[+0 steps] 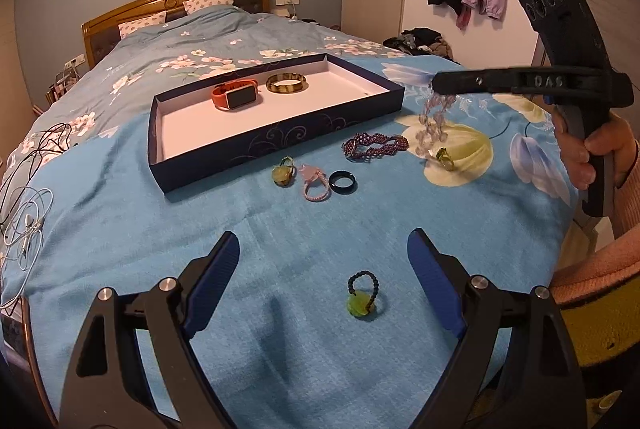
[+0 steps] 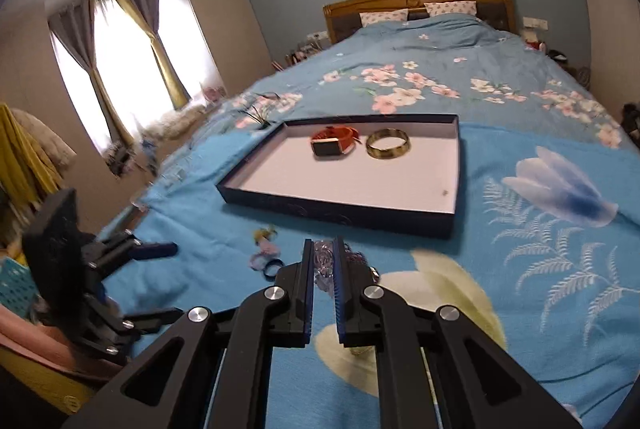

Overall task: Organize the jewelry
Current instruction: 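Grasp the clear crystal bracelet with the right tool, then grasp the pink pendant necklace with the left tool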

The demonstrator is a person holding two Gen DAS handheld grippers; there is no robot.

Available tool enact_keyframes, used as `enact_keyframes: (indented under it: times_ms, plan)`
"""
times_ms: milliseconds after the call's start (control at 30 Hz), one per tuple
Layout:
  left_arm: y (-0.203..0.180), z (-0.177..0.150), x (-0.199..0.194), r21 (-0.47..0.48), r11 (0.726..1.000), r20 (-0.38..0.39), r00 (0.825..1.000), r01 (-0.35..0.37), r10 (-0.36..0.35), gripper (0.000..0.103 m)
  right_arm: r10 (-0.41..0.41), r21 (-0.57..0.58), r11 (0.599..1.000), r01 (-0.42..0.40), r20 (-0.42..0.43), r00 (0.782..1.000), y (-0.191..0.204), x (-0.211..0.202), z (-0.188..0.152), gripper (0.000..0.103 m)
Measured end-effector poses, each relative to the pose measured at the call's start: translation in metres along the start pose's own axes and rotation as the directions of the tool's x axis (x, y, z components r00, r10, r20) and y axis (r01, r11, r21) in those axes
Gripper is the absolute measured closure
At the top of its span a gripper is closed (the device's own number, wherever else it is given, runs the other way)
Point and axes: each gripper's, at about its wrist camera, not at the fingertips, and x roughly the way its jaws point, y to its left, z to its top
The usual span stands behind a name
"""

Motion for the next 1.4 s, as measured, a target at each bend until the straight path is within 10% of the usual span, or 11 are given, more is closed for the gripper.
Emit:
enact_keyframes:
  times_ms: [1400]
  plan:
    - [0.011, 0.049, 0.091, -0.007, 0.998, -0.18, 0.982, 0.055, -0.055, 0.07, 0.042, 0.022, 0.999, -0.042, -0.002, 0.999, 0.001, 0.016, 0.004, 0.095]
